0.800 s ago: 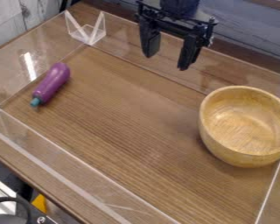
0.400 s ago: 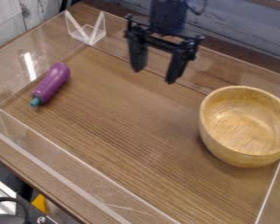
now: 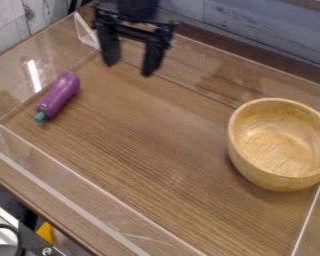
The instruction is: Put the purple eggplant in the brown bowl
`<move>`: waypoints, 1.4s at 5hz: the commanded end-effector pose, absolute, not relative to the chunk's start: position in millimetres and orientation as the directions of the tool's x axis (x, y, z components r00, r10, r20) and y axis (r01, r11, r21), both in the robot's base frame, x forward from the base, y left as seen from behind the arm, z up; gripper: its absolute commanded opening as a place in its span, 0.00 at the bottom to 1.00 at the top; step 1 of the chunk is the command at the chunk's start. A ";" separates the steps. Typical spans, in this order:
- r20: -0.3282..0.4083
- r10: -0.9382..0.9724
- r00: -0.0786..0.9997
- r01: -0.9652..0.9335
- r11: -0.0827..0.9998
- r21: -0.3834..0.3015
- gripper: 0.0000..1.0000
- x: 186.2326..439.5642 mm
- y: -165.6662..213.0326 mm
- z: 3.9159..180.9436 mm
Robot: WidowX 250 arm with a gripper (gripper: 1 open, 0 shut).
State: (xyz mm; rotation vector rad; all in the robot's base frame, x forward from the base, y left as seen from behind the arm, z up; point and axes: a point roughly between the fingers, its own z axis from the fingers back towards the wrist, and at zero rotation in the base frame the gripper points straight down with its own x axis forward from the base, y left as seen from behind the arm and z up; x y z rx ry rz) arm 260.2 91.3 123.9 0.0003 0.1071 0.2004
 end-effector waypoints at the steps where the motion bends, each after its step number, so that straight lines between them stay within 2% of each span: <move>1: -0.029 0.235 0.971 -0.235 0.972 0.030 1.00 253.4 134.0 136.9; 3: 0.014 0.344 0.939 -0.344 0.938 0.046 1.00 226.9 193.2 106.1; 5: 0.020 0.463 0.886 -0.463 0.885 0.046 1.00 234.1 184.1 98.6; 7: 0.023 0.427 0.904 -0.427 0.903 0.051 1.00 247.5 201.2 55.4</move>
